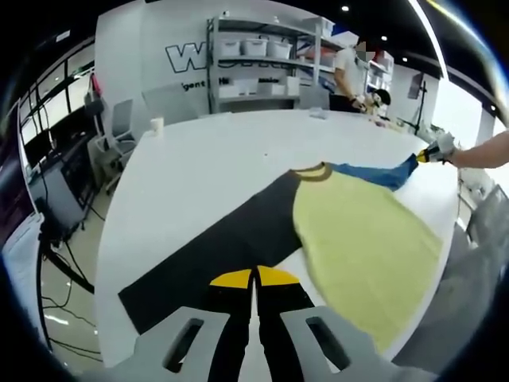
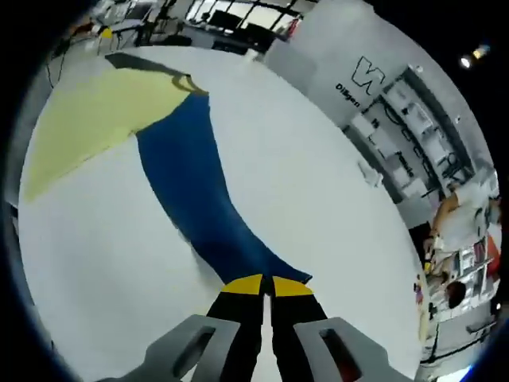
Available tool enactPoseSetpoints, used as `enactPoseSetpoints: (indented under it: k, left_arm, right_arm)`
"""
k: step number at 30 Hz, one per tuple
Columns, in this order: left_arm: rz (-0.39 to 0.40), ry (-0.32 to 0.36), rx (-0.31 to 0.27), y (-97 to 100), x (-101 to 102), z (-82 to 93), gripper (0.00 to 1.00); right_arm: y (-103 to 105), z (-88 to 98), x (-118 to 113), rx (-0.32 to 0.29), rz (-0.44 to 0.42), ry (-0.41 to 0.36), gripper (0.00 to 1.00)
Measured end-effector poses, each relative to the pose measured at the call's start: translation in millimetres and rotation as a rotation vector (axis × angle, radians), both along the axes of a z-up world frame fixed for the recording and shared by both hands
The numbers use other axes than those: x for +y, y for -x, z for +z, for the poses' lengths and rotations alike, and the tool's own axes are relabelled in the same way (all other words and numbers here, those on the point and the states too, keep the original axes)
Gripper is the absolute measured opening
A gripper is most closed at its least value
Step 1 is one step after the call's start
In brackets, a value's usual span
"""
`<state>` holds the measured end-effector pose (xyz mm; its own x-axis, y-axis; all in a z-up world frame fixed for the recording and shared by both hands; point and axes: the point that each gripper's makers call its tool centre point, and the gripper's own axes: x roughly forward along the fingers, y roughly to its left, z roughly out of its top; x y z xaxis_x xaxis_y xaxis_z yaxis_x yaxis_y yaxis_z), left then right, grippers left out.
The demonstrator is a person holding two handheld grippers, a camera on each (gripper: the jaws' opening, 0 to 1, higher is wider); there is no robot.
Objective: Fold the garment on the visible template until the final outline fits inside the template.
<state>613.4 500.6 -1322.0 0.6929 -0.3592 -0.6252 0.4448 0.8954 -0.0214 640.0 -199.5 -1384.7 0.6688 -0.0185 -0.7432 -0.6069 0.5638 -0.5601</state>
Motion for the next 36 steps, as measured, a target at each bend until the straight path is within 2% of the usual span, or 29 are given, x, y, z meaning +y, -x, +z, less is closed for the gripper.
enactPoseSetpoints:
  k: [2,7,12,20,24,25,27,28,30,34,36]
  left_arm:
    - [0.002,-0.004,0.002,0.4,1,-0.3,0.00]
    - [0.005,-0.011,0.008,1.1,3,-1.2,0.00]
    - [0.005,-0.013,0.011,-0.6,1,-1.5,0.00]
    - [0.003,-0.019,0.018,-1.3,-1,-3.7,0.00]
    - [0.001,-0.020,0.019,-2.6,-2,-3.5,0.00]
    - [0.001,-0.020,0.019,-2.9,-2,-3.2,0.00]
    - [0.003,-0.016,0.013,-4.2,-2,-1.5,0.00]
    - [0.005,-0.015,0.012,-4.5,-2,-1.0,0.00]
    - [0.006,-0.015,0.013,-4.1,-1,-1.6,0.00]
    - [0.008,-0.012,0.016,-2.2,0,-4.0,0.00]
    - [0.007,-0.009,0.017,-1.3,-1,-5.0,0.00]
  right_arm:
    - [-1,-11.2,0,0.032,-0.017,-0.016,0.00]
    - [-3,-23.7,-9,0.071,-0.027,0.009,0.00]
    - [9,-37.1,-18,0.130,-0.041,0.023,0.00]
    - [21,-54.8,-25,0.174,-0.043,0.032,0.00]
    - [22,-53.5,-26,0.167,-0.059,0.023,0.00]
    - [24,-51.4,-26,0.169,-0.077,0.014,0.00]
    - [29,-51.3,-22,0.171,-0.127,-0.051,0.00]
    - [34,-51.9,-23,0.185,-0.106,-0.035,0.00]
    - [41,-52.7,-20,0.191,-0.092,-0.051,0.00]
    - [46,-50.8,-24,0.188,-0.126,-0.086,0.02]
    - [47,-48.5,-21,0.181,-0.171,-0.158,0.07]
